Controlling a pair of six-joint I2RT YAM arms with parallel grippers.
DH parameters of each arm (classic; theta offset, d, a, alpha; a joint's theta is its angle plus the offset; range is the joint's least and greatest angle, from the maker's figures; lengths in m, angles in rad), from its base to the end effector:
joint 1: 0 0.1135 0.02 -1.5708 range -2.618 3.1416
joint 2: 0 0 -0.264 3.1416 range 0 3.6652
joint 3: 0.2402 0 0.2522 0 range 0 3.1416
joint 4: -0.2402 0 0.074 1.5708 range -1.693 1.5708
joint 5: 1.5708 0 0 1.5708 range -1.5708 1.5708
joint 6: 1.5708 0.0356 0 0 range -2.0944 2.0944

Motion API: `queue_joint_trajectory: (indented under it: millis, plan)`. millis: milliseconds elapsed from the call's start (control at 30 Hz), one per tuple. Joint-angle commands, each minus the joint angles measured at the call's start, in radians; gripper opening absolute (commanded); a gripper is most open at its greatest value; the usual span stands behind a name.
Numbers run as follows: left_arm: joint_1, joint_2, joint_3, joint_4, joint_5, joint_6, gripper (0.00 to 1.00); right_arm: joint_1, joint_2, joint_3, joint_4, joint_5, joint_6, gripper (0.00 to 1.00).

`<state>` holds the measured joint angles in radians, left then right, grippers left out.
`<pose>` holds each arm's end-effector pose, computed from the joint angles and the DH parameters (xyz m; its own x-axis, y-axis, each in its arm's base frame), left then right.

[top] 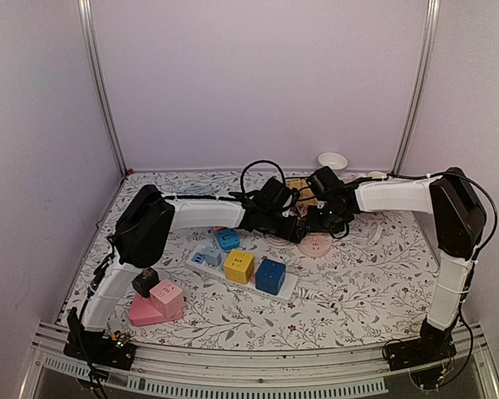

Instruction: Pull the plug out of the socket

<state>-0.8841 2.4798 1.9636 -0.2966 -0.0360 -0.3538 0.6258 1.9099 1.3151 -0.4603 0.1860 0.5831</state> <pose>0.3473 -0.4216 0.1274 -0.6942 0.3007 -0.6539 0.5508 0.8069 -0.2137 0.3265 0.2278 0.1801 -0.8648 0.0426 -0.5002 -0.0306 0.9901 0.1372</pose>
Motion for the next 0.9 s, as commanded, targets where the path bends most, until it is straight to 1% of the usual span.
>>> queue_joint_trajectory:
  millis: [0, 300, 467, 667, 867]
  plan:
    - [0.001, 0.084, -0.059, -0.187, -0.072, 0.018, 0.97, 0.063, -0.080, 0.092, 0.095, 0.019, -0.029, 0.11]
    - [0.000, 0.098, -0.050, -0.205, -0.081, 0.012, 0.97, 0.082, -0.091, 0.080, 0.094, 0.043, -0.057, 0.11]
    - [-0.001, 0.103, -0.047, -0.205, -0.073, 0.012, 0.97, 0.079, -0.101, 0.068, 0.104, 0.021, -0.050, 0.12]
    - [-0.004, 0.074, -0.039, -0.201, -0.063, 0.025, 0.97, 0.005, -0.102, 0.049, 0.095, -0.050, 0.030, 0.12]
    - [-0.006, 0.015, -0.024, -0.184, -0.057, 0.053, 0.97, -0.020, -0.032, 0.106, 0.074, -0.082, 0.051, 0.12]
